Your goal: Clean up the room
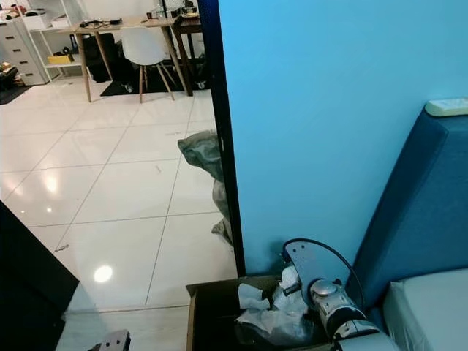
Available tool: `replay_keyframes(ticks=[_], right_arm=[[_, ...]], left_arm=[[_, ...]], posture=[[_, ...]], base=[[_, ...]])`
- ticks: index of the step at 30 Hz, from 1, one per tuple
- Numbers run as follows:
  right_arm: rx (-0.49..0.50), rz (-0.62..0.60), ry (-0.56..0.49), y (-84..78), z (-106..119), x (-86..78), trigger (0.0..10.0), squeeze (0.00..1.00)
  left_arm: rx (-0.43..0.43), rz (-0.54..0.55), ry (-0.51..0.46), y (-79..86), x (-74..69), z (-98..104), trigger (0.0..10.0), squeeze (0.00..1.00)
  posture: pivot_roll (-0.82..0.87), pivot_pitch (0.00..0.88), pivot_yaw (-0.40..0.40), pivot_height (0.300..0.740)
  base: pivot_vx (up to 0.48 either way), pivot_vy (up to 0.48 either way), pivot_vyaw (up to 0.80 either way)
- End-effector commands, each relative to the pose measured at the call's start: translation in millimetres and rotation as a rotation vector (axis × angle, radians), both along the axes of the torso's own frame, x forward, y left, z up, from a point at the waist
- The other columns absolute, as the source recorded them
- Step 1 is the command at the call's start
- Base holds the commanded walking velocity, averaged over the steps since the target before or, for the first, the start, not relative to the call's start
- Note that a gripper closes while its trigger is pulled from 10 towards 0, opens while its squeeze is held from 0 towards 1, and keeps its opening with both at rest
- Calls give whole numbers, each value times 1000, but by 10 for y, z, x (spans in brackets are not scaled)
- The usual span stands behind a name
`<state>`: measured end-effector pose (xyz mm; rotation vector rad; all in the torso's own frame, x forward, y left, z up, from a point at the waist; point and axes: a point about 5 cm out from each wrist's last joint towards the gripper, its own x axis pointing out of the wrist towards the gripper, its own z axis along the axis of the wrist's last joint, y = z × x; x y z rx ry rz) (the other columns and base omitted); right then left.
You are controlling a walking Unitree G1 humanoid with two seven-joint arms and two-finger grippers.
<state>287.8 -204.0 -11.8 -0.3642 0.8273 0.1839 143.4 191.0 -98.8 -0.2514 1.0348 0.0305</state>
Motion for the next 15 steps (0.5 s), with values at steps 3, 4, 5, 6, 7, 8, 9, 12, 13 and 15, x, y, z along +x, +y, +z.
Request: replay_keyframes(ticks=[3,4,5,6,7,8,9,12,13,15], right_arm=[[-4,-2,23,14,-28,-25,10000,0],[-4,-2,23,14,-28,-25,10000,0],[-7,-9,26,1,-40,-40,10000,0],[-3,-20,6,-11,-29,-30,10000,0],[1,-31,-16,-23,-10,-13,10000,0],[1,-31,-16,-23,-10,-13,10000,0],[-1,-38,-39,-36,19,15,10000,0],[-3,-43,-59,-47,56,52,10000,31],[-5,-39,-63,-45,68,64,10000,318],[-7,-38,-63,-45,74,71,10000,851]], left_arm=[[14,-1,16,66,-73,-16,10000,0],[14,-1,16,66,-73,-16,10000,0],[15,-1,22,74,-110,-26,10000,0],[16,0,29,84,-150,-37,10000,0],[16,0,33,92,-182,-45,10000,0],[16,0,33,92,-182,-45,10000,0],[18,1,36,103,-207,-50,10000,0],[20,4,39,121,-231,-53,10000,0],[20,6,39,129,-242,-55,10000,0],[20,7,39,134,-249,-55,10000,0]], posture=[[-40,105,18,731],[-40,105,18,731],[-31,120,15,731],[-22,130,12,731],[-18,134,10,731],[-18,134,10,731],[-14,142,9,731],[-11,147,5,731],[-10,152,4,731],[-10,154,5,731]], base=[[0,0,0],[0,0,0],[0,0,0],[0,0,0],[0,0,0],[0,0,0],[0,0,0],[0,0,0],[0,0,0],[0,0,0]])
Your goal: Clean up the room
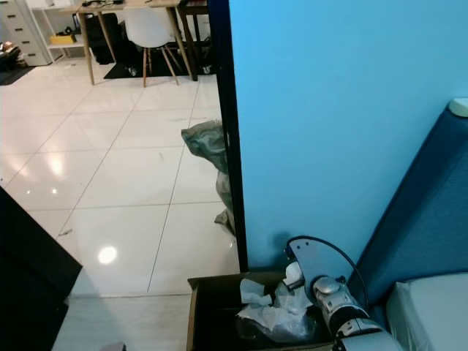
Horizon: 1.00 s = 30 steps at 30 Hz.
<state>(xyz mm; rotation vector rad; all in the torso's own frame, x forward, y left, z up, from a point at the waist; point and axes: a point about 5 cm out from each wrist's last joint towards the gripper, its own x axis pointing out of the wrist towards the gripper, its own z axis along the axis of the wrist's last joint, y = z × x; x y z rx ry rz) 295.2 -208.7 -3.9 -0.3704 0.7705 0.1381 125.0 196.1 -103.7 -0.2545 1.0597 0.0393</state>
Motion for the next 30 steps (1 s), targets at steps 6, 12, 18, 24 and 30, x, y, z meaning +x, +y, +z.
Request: replay_keyframes(ticks=[6,12,18,24,30], right_arm=[[9,-6,16,7,-10,-7,10000,1000],[-6,-33,31,-46,-36,-43,10000,1000],[3,-110,36,-118,-81,-108,10000,1000],[38,-229,61,-170,-222,-285,10000,0],[120,-401,19,-237,-304,-418,10000,0]], left_arm=[[14,1,10,70,-66,-8,10000,0],[9,-6,0,46,-27,1,10000,0],[10,-9,-6,34,28,14,10000,0],[11,-11,-14,14,90,29,10000,0],[7,-21,-23,-30,182,51,10000,0]], posture=[[-11,158,7,731],[-18,148,13,731],[-30,119,13,731],[-36,96,11,731],[-61,60,15,731]], base=[[0,0,0],[0,0,0],[0,0,0],[0,0,0],[0,0,0]])
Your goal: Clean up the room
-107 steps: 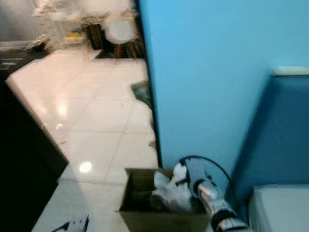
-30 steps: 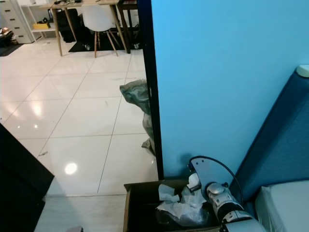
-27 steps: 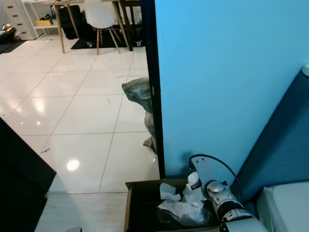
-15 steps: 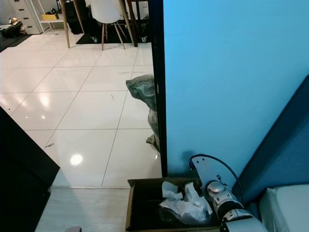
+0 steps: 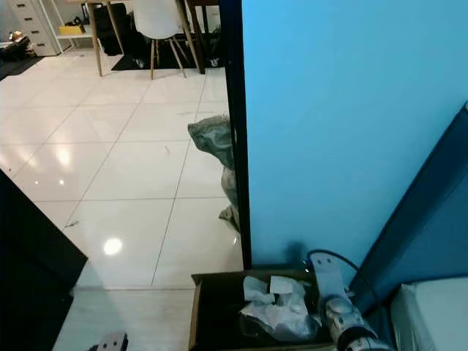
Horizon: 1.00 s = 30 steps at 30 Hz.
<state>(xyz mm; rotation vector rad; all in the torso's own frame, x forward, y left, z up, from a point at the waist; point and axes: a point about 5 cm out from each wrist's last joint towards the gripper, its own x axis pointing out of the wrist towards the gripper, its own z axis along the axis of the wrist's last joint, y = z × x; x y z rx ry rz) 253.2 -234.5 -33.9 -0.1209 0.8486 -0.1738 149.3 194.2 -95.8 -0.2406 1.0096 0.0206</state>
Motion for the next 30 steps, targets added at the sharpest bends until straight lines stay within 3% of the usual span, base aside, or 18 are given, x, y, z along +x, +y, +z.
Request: replay_keyframes(ticks=[1,12,30], right_arm=[[74,-119,-86,-43,16,-7,10000,0],[76,-158,-72,-110,-76,-172,10000,0],[45,-130,-96,-102,-30,-108,10000,0]], left_arm=[[4,-21,30,-40,-11,-16,10000,0],[4,-45,41,-111,31,-13,10000,0],[12,-50,53,-107,6,-23,10000,0]], posture=[[-86,47,21,731],[-107,26,23,731],[-100,18,15,731]], base=[[0,0,0],[-191,0,0],[-295,0,0]])
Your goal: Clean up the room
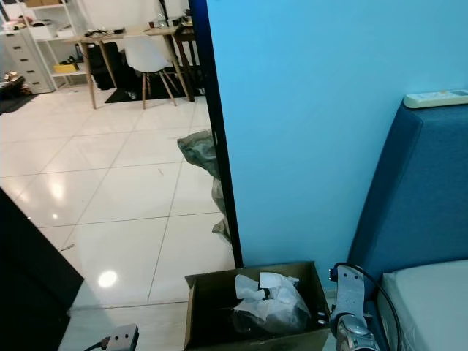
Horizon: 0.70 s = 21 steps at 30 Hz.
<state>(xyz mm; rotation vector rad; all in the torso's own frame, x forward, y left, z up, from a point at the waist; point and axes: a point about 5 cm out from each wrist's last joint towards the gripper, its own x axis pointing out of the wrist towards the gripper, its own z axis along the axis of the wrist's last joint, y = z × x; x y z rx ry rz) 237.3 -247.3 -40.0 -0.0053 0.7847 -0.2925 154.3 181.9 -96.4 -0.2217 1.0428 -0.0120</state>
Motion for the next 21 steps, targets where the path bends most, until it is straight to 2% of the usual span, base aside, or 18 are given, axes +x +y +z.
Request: replay_keyframes(ticks=[1,14,21], right_arm=[[-9,18,-21,28,37,61,10000,0],[-42,83,-56,79,135,208,10000,0],[-42,111,-59,113,146,235,10000,0]], left_arm=[[13,-11,24,15,-43,-18,10000,0],[12,-19,28,-2,-56,-25,10000,0],[19,-24,28,11,-58,-24,10000,0]], posture=[[-100,16,14,731],[-96,0,7,731],[-94,0,9,731]], base=[[-300,0,0],[-300,0,0],[-301,0,0]])
